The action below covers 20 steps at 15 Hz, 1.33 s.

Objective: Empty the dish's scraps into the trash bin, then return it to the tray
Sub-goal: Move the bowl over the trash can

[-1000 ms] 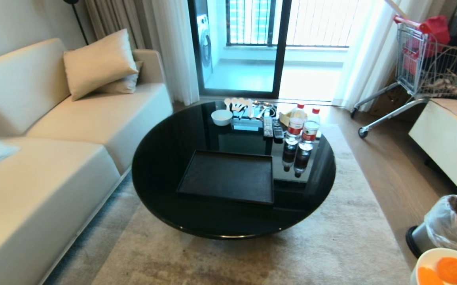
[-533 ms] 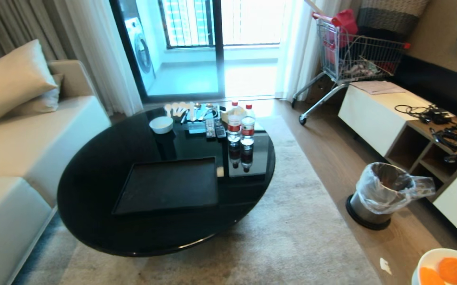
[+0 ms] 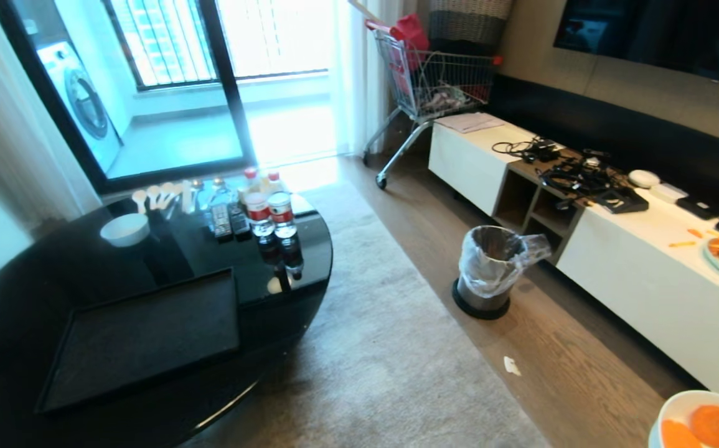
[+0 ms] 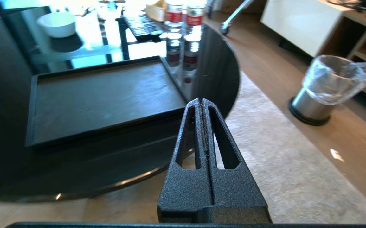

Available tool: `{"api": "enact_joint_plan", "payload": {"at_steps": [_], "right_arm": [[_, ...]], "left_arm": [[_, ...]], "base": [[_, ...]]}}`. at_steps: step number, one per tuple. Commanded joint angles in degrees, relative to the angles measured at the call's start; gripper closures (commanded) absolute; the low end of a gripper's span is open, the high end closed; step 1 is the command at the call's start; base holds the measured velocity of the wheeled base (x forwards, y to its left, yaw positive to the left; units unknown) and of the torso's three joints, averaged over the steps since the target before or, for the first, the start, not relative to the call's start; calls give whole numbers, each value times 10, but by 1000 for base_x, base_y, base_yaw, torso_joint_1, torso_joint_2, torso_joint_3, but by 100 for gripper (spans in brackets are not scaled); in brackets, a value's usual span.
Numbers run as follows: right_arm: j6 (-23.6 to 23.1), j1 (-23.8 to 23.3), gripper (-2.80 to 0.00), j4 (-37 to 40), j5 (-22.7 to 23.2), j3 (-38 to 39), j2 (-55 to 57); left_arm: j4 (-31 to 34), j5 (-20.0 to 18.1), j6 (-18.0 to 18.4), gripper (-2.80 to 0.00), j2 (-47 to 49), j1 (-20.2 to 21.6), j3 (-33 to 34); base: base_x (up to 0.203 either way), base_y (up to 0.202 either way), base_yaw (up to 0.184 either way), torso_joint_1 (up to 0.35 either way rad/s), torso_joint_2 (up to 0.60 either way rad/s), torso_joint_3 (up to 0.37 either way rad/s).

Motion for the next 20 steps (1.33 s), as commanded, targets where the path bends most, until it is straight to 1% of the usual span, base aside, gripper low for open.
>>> {"api": "enact_joint_plan", "payload": {"at_steps": [1,5,11,17,20], "right_arm": [[2,-1,0,2,-1,2,0],[18,-1,0,4,-2,2,0],[17,-2,0,0,-3,1,3],[17,-3,0,1,-4,0,3],[17,-2,0,3,-5,-15,1]], "left_arm": [[0,0,0,0,0,0,0],[0,0,0,0,0,0,0],[0,0,0,0,0,0,0],[0,0,0,0,0,0,0],[0,0,0,0,0,0,0]], "base": [[1,11,-166,5,5,2],[0,11,-165,2,1,2],[1,10,-148,0,1,2],[0,0,-10,0,0,-1],[0,0,0,0,0,0]]}}
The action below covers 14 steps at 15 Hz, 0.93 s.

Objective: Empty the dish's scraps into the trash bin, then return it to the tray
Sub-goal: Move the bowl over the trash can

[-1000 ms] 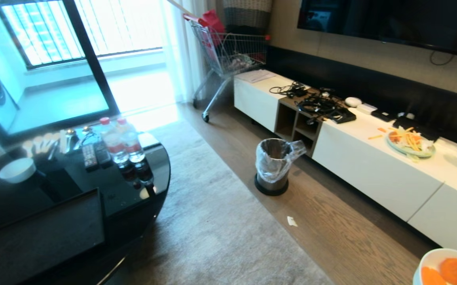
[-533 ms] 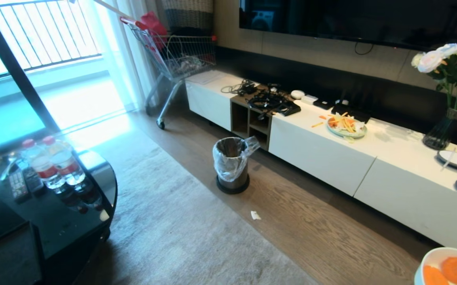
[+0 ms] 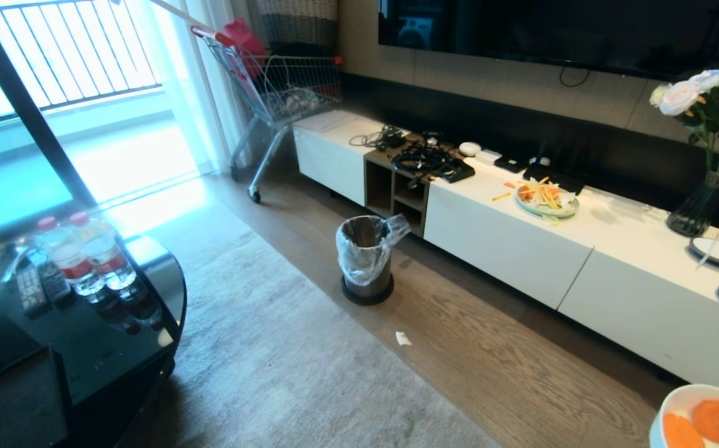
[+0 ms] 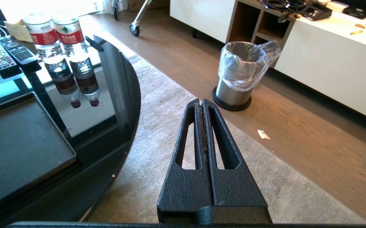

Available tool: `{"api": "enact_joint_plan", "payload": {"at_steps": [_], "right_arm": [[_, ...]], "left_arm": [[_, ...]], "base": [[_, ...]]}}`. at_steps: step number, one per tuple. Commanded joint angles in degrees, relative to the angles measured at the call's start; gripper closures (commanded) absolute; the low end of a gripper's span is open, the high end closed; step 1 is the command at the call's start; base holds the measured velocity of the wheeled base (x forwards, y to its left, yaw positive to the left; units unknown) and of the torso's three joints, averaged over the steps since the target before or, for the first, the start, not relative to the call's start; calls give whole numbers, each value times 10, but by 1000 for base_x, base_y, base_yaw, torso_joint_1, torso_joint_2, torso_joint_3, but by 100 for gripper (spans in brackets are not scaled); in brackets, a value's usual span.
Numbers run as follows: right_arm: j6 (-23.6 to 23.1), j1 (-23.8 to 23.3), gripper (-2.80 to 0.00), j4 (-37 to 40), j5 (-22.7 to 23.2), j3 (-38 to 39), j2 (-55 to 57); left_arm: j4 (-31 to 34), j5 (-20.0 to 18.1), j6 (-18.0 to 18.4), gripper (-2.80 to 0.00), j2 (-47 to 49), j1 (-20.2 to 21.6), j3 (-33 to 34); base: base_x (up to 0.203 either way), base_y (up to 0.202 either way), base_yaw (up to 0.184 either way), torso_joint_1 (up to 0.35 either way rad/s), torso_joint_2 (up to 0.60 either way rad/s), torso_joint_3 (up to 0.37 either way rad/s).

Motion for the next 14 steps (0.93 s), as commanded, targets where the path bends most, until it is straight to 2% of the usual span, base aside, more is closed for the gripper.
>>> {"api": "enact_joint_plan", "payload": {"at_steps": [1,14], "right_arm": [[3,1,0,4,-1,-8,-1],[2,0,0,3,0,-8,-7]], "left_arm": [[0,0,0,0,0,0,0],[0,0,0,0,0,0,0]], "base": [[0,0,0,0,0,0],[0,0,0,0,0,0]]}}
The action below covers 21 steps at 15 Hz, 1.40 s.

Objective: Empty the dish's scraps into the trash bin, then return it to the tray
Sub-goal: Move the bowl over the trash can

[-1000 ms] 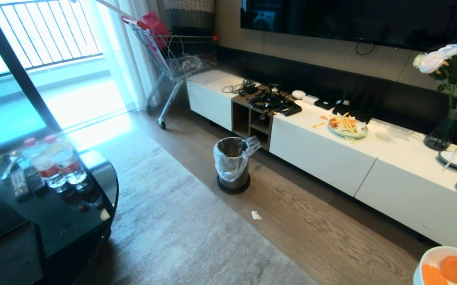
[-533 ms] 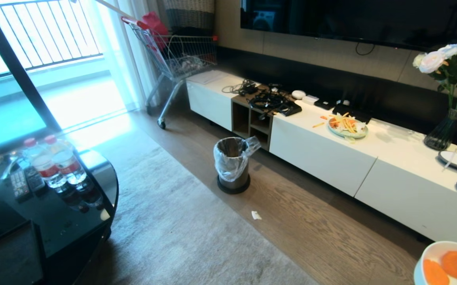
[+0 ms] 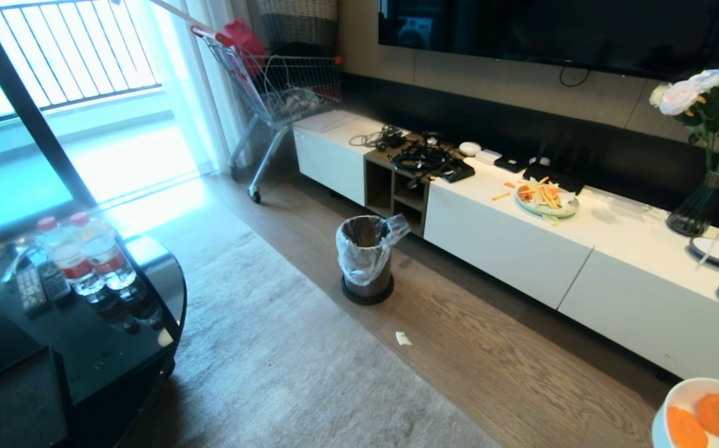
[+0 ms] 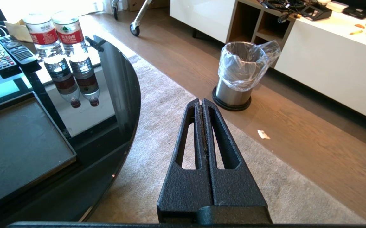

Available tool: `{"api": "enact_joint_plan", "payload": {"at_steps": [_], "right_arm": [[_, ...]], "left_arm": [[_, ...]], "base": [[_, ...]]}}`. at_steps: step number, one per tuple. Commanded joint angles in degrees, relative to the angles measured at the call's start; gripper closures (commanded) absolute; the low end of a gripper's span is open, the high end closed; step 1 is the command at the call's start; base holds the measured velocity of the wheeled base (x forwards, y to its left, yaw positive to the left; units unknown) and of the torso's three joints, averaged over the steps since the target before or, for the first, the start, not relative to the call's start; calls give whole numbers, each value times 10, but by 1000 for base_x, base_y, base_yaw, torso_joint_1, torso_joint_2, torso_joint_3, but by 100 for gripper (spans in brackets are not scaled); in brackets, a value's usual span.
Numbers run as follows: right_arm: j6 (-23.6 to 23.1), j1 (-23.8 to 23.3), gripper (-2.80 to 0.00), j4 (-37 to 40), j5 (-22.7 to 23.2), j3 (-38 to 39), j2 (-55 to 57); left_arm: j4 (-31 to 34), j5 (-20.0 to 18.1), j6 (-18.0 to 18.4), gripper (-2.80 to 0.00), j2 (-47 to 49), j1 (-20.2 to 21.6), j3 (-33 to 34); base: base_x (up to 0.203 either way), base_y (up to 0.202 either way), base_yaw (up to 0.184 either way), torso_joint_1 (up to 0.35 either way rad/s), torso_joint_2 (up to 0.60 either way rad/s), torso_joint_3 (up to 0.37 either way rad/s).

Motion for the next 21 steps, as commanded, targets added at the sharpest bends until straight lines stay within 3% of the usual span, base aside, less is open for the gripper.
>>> {"api": "enact_joint_plan", "payload": {"at_steps": [1,21], "right_arm": [[3,0,0,2,-1,2,-1],[0,4,0,3,-1,0,-12]], "left_arm": [[0,0,-1,0,0,0,0],[0,0,-1,0,0,0,0]], "base": [[0,0,0,0,0,0],[0,0,0,0,0,0]]}}
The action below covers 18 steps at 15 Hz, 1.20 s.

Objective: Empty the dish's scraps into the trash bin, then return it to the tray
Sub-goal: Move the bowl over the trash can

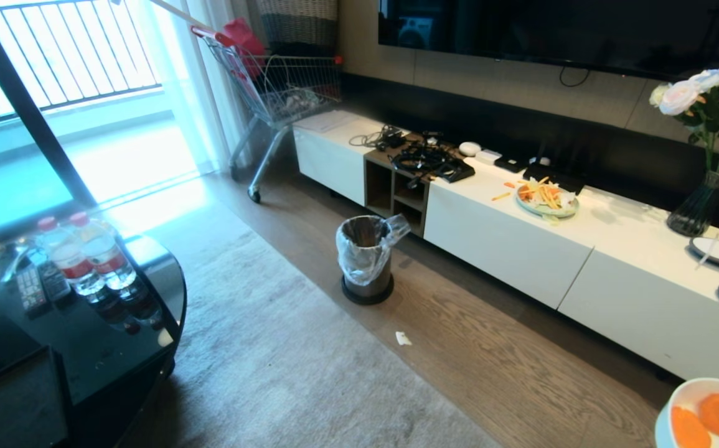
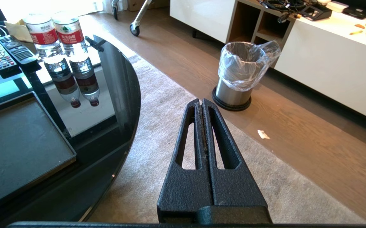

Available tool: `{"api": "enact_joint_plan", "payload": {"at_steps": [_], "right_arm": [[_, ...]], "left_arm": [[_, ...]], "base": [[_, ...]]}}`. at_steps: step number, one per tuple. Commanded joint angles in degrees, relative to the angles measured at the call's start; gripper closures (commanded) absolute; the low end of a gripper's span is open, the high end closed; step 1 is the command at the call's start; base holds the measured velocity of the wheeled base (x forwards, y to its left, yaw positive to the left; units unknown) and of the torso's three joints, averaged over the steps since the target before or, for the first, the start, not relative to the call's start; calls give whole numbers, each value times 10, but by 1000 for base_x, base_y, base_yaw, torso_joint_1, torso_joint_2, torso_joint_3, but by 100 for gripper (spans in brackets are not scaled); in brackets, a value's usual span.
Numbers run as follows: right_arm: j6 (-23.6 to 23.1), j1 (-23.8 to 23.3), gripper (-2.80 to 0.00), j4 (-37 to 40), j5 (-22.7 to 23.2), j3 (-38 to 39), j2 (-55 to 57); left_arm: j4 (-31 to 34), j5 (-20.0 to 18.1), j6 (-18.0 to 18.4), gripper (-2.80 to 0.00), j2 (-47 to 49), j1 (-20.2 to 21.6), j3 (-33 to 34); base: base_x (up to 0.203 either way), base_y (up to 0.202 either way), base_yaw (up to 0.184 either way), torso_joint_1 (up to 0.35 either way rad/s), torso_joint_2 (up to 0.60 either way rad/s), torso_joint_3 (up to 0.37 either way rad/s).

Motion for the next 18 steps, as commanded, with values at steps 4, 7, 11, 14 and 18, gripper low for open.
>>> {"api": "enact_joint_plan", "payload": {"at_steps": [4,7,11,14,18], "right_arm": [[3,5,0,-1,0,1,1],[3,7,0,-2,0,1,1],[3,10,0,-3,0,2,2],[3,12,0,-3,0,5,1],[3,13,0,-3,0,5,1]], "left_arm": [[0,0,0,0,0,0,0],[0,0,0,0,0,0,0],[0,0,0,0,0,0,0],[0,0,0,0,0,0,0],[0,0,1,0,0,0,0]], "base": [[0,0,0,0,0,0],[0,0,0,0,0,0],[0,0,0,0,0,0],[0,0,0,0,0,0],[168,0,3,8,-2,-2]]}}
